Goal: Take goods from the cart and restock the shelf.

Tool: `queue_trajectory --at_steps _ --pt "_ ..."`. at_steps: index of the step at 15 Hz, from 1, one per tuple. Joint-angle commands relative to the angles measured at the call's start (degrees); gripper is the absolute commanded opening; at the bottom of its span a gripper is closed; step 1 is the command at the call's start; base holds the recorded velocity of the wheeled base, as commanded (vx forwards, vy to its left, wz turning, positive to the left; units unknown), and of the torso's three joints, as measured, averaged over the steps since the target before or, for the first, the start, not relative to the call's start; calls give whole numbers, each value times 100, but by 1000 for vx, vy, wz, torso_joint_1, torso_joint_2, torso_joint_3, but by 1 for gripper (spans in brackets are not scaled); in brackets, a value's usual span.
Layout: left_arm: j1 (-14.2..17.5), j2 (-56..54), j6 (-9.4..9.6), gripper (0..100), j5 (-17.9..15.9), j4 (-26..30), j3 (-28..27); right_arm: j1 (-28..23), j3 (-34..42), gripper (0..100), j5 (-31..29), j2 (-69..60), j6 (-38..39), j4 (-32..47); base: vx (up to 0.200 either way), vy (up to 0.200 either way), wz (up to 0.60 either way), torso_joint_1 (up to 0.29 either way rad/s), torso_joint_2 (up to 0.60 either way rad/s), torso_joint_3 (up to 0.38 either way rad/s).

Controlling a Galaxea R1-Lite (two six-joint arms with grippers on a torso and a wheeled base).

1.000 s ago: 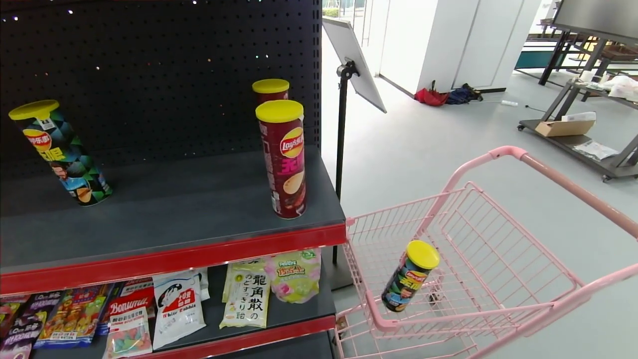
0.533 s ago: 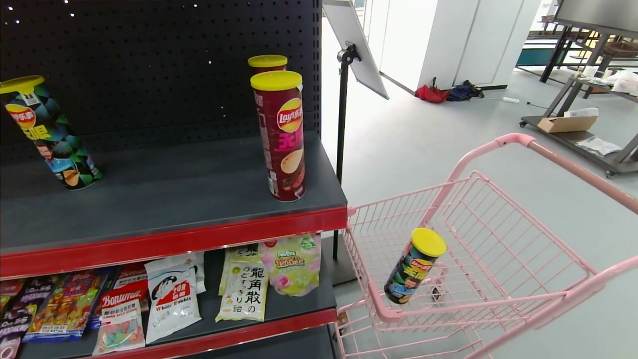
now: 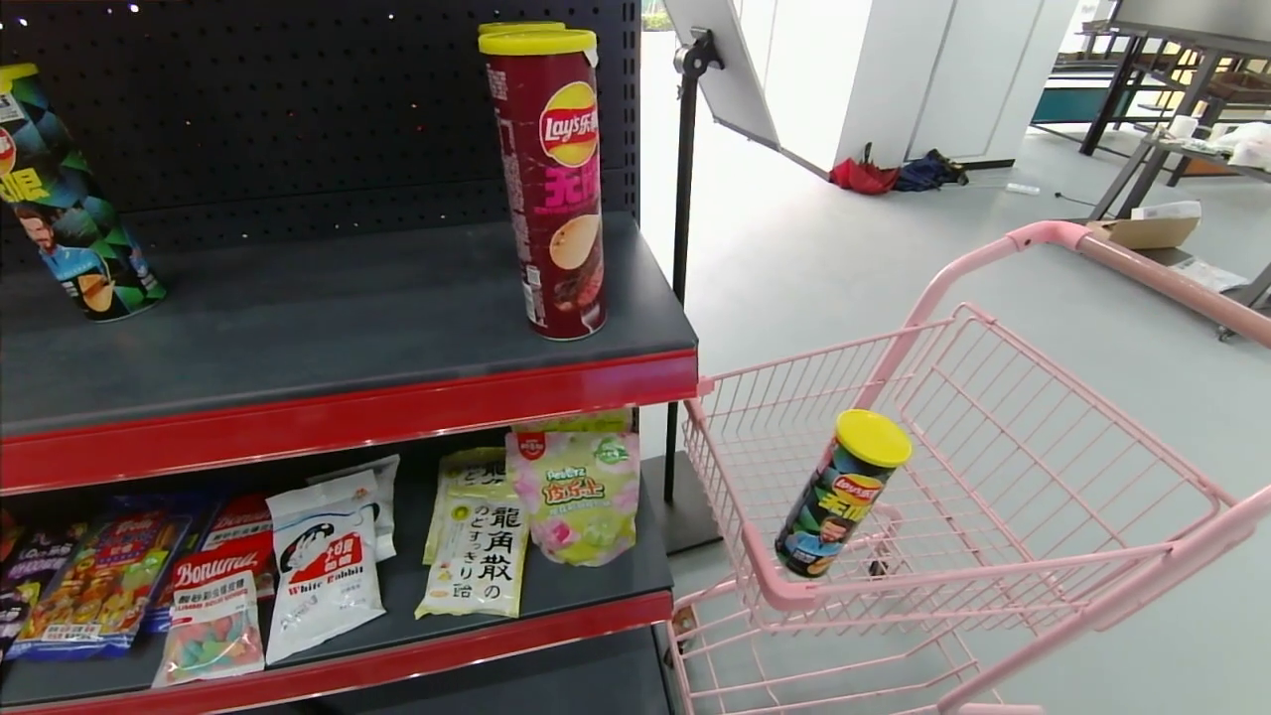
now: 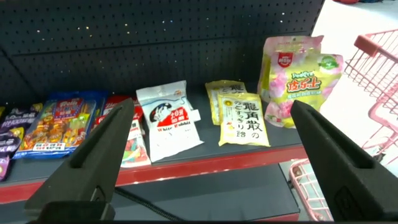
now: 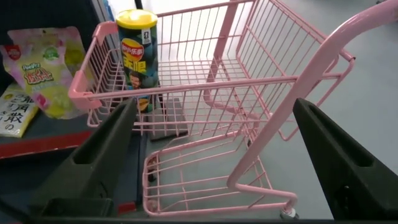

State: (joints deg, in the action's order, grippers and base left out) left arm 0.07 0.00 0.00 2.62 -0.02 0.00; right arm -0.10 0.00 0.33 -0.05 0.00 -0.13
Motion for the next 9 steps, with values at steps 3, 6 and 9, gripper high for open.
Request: queue_trajectory --at_steps 3,6,9 --pt "1 0 0 100 2 -6 0 80 0 100 2 269 -44 -4 0 0 0 -25 90 59" --pt "1 0 0 100 2 -6 0 256 -1617 100 248 1728 378 -66 0 0 0 0 0 0" --pt "1 0 0 100 2 -6 0 959 -2769 100 697 4162 431 -303 0 0 0 0 0 0"
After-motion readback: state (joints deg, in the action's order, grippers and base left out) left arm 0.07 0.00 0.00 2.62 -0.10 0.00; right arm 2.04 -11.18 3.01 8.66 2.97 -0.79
